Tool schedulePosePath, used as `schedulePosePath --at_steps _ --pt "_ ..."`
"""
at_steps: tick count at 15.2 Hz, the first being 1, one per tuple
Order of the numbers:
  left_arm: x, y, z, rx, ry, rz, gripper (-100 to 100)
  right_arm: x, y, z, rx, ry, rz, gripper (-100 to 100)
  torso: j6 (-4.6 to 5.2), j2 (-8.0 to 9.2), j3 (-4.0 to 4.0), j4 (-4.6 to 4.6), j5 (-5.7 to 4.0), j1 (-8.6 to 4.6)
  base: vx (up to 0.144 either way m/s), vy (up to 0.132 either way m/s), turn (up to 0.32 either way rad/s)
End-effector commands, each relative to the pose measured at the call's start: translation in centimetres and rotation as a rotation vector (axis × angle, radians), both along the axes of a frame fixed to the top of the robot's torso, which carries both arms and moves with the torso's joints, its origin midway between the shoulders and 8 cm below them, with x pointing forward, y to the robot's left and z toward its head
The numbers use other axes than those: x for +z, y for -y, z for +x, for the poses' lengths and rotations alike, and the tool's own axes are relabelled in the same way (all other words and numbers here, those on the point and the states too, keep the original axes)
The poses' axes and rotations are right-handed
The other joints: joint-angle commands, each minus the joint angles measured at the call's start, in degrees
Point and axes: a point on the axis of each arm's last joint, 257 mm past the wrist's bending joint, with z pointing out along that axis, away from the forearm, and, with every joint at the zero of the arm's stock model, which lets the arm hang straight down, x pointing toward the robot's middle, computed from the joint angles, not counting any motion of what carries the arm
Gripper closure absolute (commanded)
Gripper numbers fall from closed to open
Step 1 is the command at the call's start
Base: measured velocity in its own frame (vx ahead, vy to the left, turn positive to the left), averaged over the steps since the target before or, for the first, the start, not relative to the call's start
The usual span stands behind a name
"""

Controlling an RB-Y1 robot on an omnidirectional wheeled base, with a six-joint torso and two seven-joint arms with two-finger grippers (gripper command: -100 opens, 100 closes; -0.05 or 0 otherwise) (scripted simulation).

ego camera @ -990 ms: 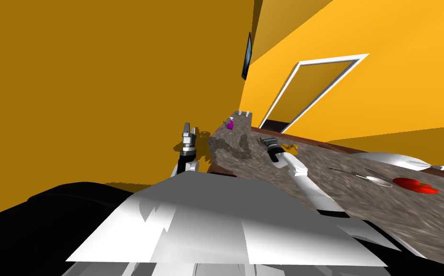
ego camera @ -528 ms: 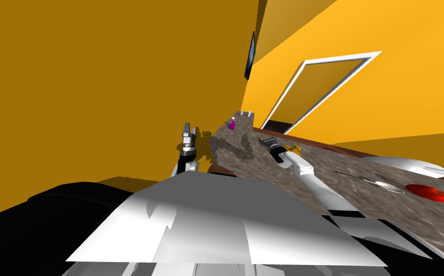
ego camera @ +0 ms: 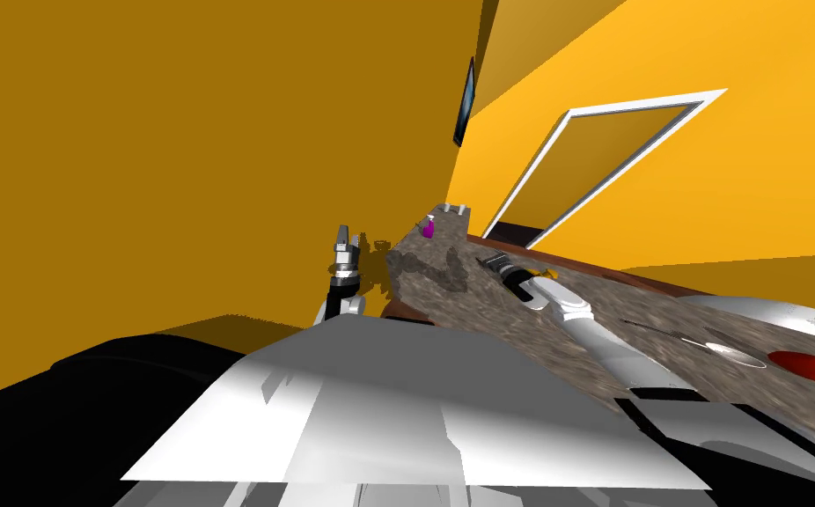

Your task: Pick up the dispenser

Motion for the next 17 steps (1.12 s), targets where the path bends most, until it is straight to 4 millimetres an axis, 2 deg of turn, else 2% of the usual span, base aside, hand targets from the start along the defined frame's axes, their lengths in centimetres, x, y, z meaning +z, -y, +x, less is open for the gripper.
schedulePosePath --at_steps 1,2,3,5,6,8,9,11,12,14,15,17 --pt "0.0 0.0 0.0 0.000 0.000 0.000 0 -0.4 0.2 -0.3 0.036 -0.032 -0.021 -100 0.00 0.00 0.00 0.00 0.00 0.00 -0.026 -0.003 0.085" --pt "0.0 0.0 0.0 0.000 0.000 0.000 0 -0.5 -0.1 -0.4 0.050 -0.036 -0.018 -100 0.01 0.01 0.01 0.00 0.00 0.00 -0.018 -0.004 0.019" --pt "0.0 0.0 0.0 0.000 0.000 0.000 0 -1.0 1.2 -0.7 0.056 -0.070 -0.050 -100 0.03 0.01 0.01 0.01 0.00 0.00 -0.025 -0.003 0.052" --pt "0.0 0.0 0.0 0.000 0.000 0.000 0 -1.1 0.5 -1.0 0.091 -0.081 -0.047 -100 0.01 0.03 0.02 0.01 0.00 -0.01 -0.024 -0.007 0.047" --pt "0.0 0.0 0.0 0.000 0.000 0.000 0 -1.6 2.0 -1.4 0.091 -0.117 -0.079 -100 0.03 0.03 0.02 0.01 -0.01 -0.01 -0.024 -0.005 0.065" --pt "0.0 0.0 0.0 0.000 0.000 0.000 0 -1.7 1.2 -1.7 0.127 -0.129 -0.075 -100 0.02 0.03 0.02 0.01 0.00 -0.02 -0.023 -0.006 0.047" --pt "0.0 0.0 0.0 0.000 0.000 0.000 0 -2.1 3.0 -2.2 0.122 -0.165 -0.108 -100 0.03 0.02 0.02 0.01 -0.01 -0.01 -0.022 -0.006 0.059" --pt "0.0 0.0 0.0 0.000 0.000 0.000 0 -2.3 2.2 -2.6 0.160 -0.180 -0.101 -100 0.02 0.04 0.02 0.01 -0.01 -0.03 -0.023 -0.008 0.039" --pt "0.0 0.0 0.0 0.000 0.000 0.000 0 -2.6 4.0 -3.2 0.156 -0.219 -0.133 -100 0.03 0.03 0.02 0.01 -0.01 -0.02 -0.021 -0.008 0.058" --pt "0.0 0.0 0.0 0.000 0.000 0.000 0 -2.8 3.2 -3.5 0.188 -0.232 -0.126 -100 0.02 0.03 0.02 0.01 -0.01 -0.03 -0.020 -0.007 0.044" --pt "0.0 0.0 0.0 0.000 0.000 0.000 0 -2.9 5.3 -4.2 0.177 -0.270 -0.159 -100 0.02 0.02 0.01 0.01 -0.01 -0.02 -0.020 -0.007 0.056" --pt "0.0 0.0 0.0 0.000 0.000 0.000 0 -3.2 4.4 -4.6 0.213 -0.285 -0.149 -100 0.02 0.01 0.01 0.01 -0.01 -0.03 -0.017 -0.009 0.042"
